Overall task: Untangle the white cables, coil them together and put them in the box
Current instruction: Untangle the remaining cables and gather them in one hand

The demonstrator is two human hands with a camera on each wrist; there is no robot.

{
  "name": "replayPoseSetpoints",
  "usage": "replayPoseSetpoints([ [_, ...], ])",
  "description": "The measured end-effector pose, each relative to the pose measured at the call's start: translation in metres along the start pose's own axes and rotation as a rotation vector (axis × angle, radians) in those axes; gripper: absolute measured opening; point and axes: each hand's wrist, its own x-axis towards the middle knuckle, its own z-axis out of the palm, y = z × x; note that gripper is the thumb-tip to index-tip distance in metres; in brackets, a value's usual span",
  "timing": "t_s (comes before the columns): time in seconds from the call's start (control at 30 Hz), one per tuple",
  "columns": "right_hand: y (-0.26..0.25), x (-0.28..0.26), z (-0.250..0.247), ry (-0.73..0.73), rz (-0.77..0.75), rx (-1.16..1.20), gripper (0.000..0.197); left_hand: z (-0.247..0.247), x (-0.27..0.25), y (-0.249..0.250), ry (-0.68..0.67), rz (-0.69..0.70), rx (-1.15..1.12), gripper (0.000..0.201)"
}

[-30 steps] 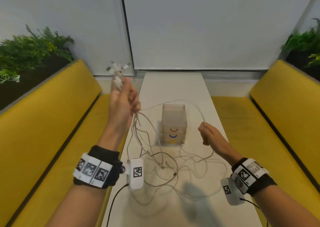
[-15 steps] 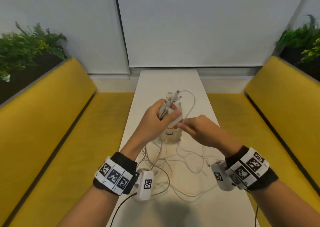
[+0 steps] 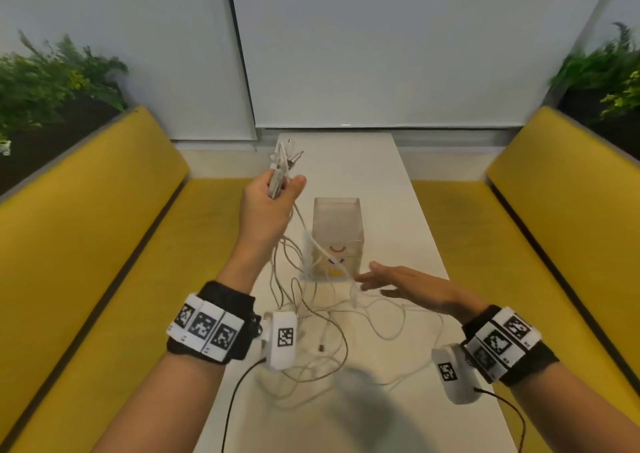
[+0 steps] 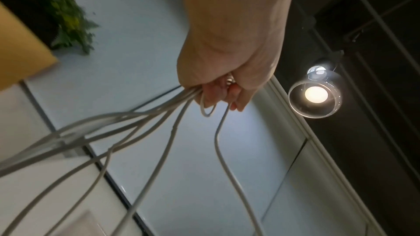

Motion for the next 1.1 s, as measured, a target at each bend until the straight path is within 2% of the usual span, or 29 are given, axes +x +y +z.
replayPoseSetpoints([
  [0.07, 0.039, 0.004, -0.01, 0.105, 0.111, 0.052, 0.043, -0.011, 0.006, 0.0, 0.0, 0.014, 0.037, 0.032],
  [0.13, 0.081, 0.009, -0.019, 0.247, 0.203, -0.07, 0.028, -0.019, 0.008, 0.001, -0.001, 0.016, 0.02, 0.028],
  [0.2, 0.117, 0.014, -0.018, 0.292, 0.304, -0.237, 0.019, -0.022, 0.007, 0.002, -0.01, 0.017, -0.019, 0.033],
  [0.3, 0.148, 0.019, 0.004, 0.202, 0.355, -0.345, 0.02, -0.025, 0.005, 0.01, -0.026, 0.055, -0.065, 0.03],
  [0.4, 0.156, 0.03, 0.034, 0.073, 0.306, -0.391, 0.02, -0.027, 0.008, 0.018, -0.088, 0.074, -0.064, 0.019],
  [0.47, 0.157, 0.044, 0.049, 0.087, 0.259, -0.396, 0.022, -0.029, 0.011, 0.019, -0.129, 0.072, -0.062, 0.017],
  [0.53, 0.157, 0.062, 0.056, 0.213, 0.219, -0.38, 0.028, -0.029, 0.013, 0.017, -0.157, 0.066, -0.059, 0.017],
  [0.67, 0.159, 0.09, 0.049, 0.597, 0.2, -0.363, 0.026, -0.027, 0.01, 0.007, -0.215, 0.035, -0.046, 0.024],
  [0.77, 0.165, 0.112, 0.033, 0.719, 0.208, -0.375, 0.022, -0.025, 0.008, -0.003, -0.258, -0.029, -0.047, 0.028],
  [0.87, 0.154, 0.136, 0.019, 0.69, 0.203, -0.261, 0.023, -0.023, 0.008, -0.01, -0.314, -0.119, -0.027, 0.029],
  [0.93, 0.145, 0.153, 0.013, 0.626, 0.224, -0.224, 0.031, -0.023, 0.007, -0.014, -0.384, -0.162, -0.022, 0.028],
  [1.03, 0.133, 0.177, 0.011, 0.504, 0.316, -0.248, 0.048, -0.025, 0.009, -0.02, -0.439, -0.256, -0.086, 0.024],
  [1.1, 0.134, 0.191, 0.015, 0.391, 0.389, -0.29, 0.05, -0.025, 0.014, -0.023, -0.472, -0.363, -0.067, 0.028],
])
